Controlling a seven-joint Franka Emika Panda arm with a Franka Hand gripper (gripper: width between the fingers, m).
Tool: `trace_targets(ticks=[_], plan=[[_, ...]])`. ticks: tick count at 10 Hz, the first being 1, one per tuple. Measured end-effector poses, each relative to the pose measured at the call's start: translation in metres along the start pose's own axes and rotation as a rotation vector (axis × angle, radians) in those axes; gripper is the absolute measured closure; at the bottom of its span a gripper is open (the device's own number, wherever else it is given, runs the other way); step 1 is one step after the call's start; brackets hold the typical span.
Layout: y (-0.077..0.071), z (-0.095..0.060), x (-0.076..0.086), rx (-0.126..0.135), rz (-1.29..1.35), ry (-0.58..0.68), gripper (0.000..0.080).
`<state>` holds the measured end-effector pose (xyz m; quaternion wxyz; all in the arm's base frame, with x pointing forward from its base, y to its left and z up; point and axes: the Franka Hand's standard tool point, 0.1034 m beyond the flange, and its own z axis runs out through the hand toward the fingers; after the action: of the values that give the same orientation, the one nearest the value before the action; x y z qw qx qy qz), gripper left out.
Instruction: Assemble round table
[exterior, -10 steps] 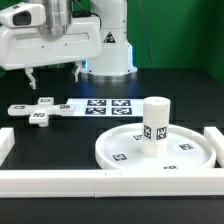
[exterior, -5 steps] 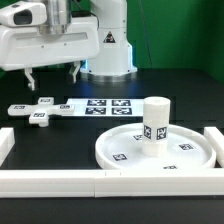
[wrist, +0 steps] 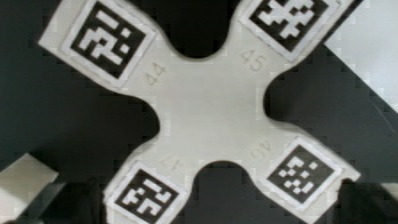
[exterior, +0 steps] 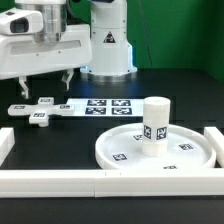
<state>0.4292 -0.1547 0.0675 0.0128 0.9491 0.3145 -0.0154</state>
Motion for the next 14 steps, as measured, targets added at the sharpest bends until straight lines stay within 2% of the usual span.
trace_targets(ticks=[1,3,4,14], plan=[[0.0,0.001,-0.001,0.001,-0.001,-0.001,0.0151],[0.001,0.015,-0.011,0.011,-0.093,-0.018,0.0151],[0.0,0.018,-0.011,0.013,-0.129,-0.02,0.0151],[-0.001,0.03,-0.019,0.023,-0.154,-0.033,0.0151]])
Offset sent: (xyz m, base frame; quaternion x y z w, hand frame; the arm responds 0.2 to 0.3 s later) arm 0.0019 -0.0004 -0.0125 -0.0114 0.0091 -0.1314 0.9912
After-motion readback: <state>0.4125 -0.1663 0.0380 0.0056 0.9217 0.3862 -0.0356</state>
